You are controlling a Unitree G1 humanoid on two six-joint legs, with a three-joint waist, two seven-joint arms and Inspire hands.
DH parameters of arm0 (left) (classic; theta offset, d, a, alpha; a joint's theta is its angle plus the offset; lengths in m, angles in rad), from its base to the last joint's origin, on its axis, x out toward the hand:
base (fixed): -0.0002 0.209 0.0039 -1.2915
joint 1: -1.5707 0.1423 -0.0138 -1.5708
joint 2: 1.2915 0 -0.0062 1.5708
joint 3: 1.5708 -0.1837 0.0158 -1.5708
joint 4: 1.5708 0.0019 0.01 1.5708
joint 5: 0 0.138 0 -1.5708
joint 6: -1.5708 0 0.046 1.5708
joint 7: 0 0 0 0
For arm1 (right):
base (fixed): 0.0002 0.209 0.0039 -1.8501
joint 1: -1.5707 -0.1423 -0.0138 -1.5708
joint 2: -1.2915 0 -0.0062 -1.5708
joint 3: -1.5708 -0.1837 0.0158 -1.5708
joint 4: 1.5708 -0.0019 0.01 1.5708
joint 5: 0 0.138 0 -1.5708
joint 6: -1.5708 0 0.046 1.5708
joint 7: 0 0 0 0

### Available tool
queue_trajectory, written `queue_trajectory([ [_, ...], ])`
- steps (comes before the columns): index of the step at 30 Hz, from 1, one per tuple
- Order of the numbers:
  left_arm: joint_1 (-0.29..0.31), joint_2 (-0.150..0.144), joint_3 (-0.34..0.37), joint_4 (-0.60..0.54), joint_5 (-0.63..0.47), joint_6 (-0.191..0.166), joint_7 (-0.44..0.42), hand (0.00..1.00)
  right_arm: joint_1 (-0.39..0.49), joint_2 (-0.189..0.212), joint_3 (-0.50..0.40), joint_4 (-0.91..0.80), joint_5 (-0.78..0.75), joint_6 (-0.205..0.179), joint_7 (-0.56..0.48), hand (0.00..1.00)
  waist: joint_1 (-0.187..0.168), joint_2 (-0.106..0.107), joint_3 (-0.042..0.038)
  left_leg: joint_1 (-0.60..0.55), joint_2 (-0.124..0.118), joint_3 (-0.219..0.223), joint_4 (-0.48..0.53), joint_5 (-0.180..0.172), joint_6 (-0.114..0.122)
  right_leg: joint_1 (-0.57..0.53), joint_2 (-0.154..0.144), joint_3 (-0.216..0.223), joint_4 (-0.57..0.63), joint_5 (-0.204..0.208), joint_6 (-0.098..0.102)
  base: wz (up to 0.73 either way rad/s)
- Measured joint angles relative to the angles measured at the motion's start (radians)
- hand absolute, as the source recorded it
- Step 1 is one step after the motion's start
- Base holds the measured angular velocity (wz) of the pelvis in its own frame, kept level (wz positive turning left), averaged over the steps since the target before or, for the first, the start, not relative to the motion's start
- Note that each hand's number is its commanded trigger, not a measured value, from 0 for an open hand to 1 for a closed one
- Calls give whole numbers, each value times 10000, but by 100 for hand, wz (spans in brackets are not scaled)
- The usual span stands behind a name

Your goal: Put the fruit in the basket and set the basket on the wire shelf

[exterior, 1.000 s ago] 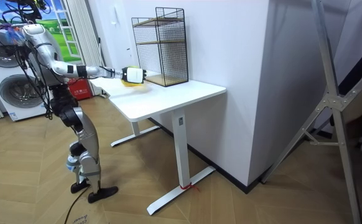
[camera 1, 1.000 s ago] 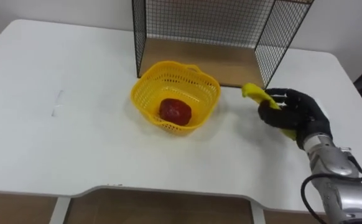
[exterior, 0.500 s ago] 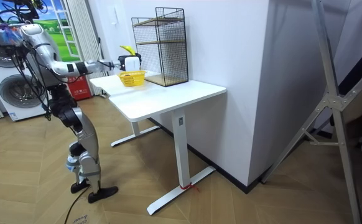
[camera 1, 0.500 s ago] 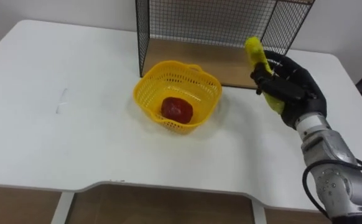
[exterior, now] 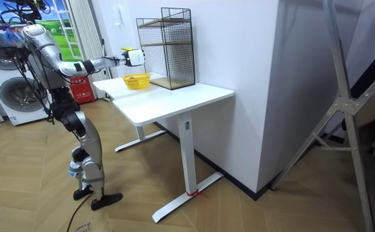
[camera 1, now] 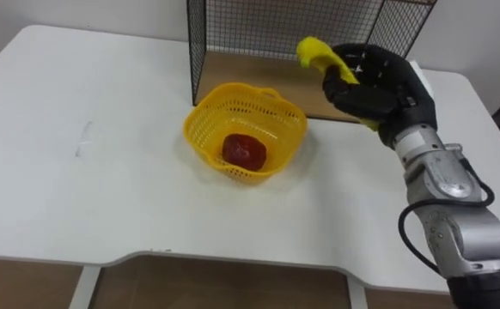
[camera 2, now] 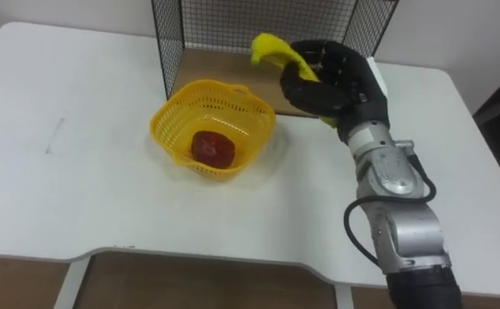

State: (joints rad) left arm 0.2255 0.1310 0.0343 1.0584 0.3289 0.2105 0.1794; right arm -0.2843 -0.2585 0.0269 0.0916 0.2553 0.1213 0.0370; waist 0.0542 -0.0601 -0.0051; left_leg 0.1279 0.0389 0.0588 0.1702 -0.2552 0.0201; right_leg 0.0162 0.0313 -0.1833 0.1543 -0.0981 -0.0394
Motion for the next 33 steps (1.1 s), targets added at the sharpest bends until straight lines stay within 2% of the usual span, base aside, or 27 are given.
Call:
queue_trajectory([
  [5,-46,38,-146,0,-4,84,22,0,-423,0,269,47,-658,121,39,100,105,-180,-37,-16,10,-92,-2,0,0,29,25,-102,-34,0,0,6],
  [10,-79,53,-287,-1,-46,108,17,0,-472,0,327,133,-698,143,91,100,320,-243,48,-30,23,-196,-10,0,0,41,-31,-145,-36,1,1,2],
  [11,-123,58,-314,0,-70,111,-6,0,-478,-1,347,139,-715,163,87,100,361,-279,107,-33,21,-210,-8,0,1,45,-46,-151,-36,0,1,0],
  [13,-157,78,-485,8,-96,110,-72,0,-535,0,516,196,-732,215,94,100,367,-268,163,-73,16,-223,8,1,1,23,-53,-154,-37,0,2,2],
  [17,-356,91,-581,8,-93,106,-189,0,-546,-6,963,252,-1052,220,175,100,490,-235,183,-125,14,-280,12,0,1,-9,-49,-202,-40,-1,4,3],
  [18,-386,99,-579,8,-92,106,-211,0,-546,-13,1009,252,-1101,222,248,89,529,-224,191,-125,13,-280,10,0,1,-10,-41,-202,-40,0,3,0],
  [19,-434,120,-590,8,-92,103,-282,0,-547,-14,1075,252,-1201,222,411,0,597,-206,198,-126,12,-288,8,0,1,-10,-39,-208,-39,0,3,0],
  [24,-651,168,-581,-23,-90,84,-437,0,-583,-13,1174,410,-1566,222,678,0,910,-178,183,-124,8,-251,21,1,0,-6,-43,-215,-39,-1,3,0],
  [31,-796,191,-456,-72,-66,78,-552,0,-645,-22,1414,920,-2080,224,770,0,938,-174,176,-179,12,-250,94,1,2,-12,-86,-216,-38,2,8,0],
  [33,-820,190,-425,-74,-67,78,-581,0,-643,-22,1425,933,-2263,233,846,0,932,-118,135,-198,12,-250,108,1,2,-22,-84,-216,-36,4,9,0],
])
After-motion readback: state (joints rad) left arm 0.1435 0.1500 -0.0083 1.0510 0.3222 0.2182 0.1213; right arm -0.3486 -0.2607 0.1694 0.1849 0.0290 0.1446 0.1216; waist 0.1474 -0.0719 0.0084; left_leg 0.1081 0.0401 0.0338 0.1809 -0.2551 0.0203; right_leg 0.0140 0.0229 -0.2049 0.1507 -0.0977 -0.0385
